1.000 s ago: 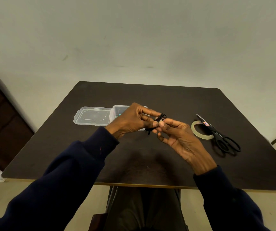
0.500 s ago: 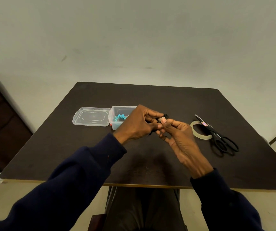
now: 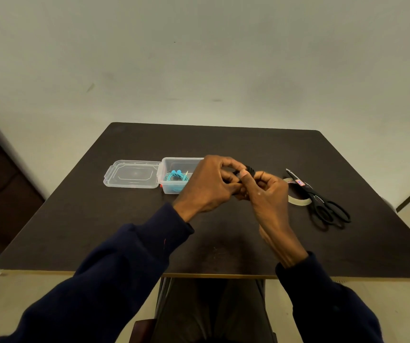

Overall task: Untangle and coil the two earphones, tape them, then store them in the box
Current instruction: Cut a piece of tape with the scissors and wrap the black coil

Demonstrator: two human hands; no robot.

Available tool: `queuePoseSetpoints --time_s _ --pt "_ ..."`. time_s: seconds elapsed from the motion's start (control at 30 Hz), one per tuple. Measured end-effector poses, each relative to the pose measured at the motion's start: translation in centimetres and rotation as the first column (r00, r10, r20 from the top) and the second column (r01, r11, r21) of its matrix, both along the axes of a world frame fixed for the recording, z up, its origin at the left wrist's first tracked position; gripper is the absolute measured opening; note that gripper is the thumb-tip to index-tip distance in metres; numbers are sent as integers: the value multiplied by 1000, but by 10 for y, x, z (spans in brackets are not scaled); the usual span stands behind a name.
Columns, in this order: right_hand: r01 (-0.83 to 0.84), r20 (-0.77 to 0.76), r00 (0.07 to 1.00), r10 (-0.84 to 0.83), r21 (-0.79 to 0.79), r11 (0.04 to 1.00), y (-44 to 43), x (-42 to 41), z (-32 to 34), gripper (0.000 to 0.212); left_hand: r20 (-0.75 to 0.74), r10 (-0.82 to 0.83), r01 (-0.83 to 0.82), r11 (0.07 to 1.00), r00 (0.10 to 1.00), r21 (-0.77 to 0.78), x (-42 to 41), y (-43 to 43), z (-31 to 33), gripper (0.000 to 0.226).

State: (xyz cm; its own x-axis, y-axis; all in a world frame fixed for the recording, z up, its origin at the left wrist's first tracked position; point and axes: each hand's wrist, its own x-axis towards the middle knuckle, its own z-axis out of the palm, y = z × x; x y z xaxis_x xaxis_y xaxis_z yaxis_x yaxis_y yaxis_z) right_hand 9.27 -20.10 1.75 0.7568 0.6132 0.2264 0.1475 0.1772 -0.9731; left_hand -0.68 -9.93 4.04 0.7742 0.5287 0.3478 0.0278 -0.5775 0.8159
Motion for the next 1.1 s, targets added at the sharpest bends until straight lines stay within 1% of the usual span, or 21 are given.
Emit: queuePoseSetpoints --time_s 0.1,0.17,0.27,0.33,0.4,0.47,0.57,0.63,0.7,0.77,0.83,0.93,1.1 --pt "75 -50 996 -75 -2 997 -1 -2 -2 22 0 -2 2 1000 1000 19 2 -6 -6 36" --pt "49 -128 991 -49 -4 999 -4 -3 -2 17 -3 -3 3 1000 1000 28 2 -5 -7 37" --pt "-11 -251 968 16 18 1000 -9 -6 2 13 7 -29 29 1000 1000 3 0 -4 -6 31" --pt "-13 -299 954 21 28 1000 -9 -6 3 12 13 -42 42 999 999 -7 0 -3 -5 30" --pt "8 -298 955 -2 19 1000 -8 -6 3 12 7 -46 46 999 999 -11 0 -4 -4 31" --pt "54 -245 968 -54 -8 999 -6 -8 2 11 0 -32 32 999 999 -5 1 -6 -6 31" --pt "103 -167 980 -105 -22 994 -4 -10 -1 9 -21 -1 2 999 1000 47 3 -10 -8 37" --pt "101 -179 978 -104 -28 994 -3 -9 -2 10 -28 -7 8 998 1000 64 2 -10 -7 38" --pt "86 -271 959 -88 -20 996 -4 -7 -2 15 -29 -29 30 999 999 41 2 -9 -7 35" --pt "65 -396 917 -55 12 998 -5 -5 -1 21 -34 -32 32 999 999 4 1 -8 -7 35" --pt "54 -450 892 -34 31 998 -5 -5 0 24 -41 -32 32 999 999 -1 0 -8 -8 36" --pt "76 -395 916 -68 6 997 -6 -6 -3 26 -35 -49 48 999 998 -18 1 -10 -10 34" --pt "188 -241 953 -181 5 982 -4 -10 -9 27 -38 -39 40 999 999 10 6 -15 -13 39"
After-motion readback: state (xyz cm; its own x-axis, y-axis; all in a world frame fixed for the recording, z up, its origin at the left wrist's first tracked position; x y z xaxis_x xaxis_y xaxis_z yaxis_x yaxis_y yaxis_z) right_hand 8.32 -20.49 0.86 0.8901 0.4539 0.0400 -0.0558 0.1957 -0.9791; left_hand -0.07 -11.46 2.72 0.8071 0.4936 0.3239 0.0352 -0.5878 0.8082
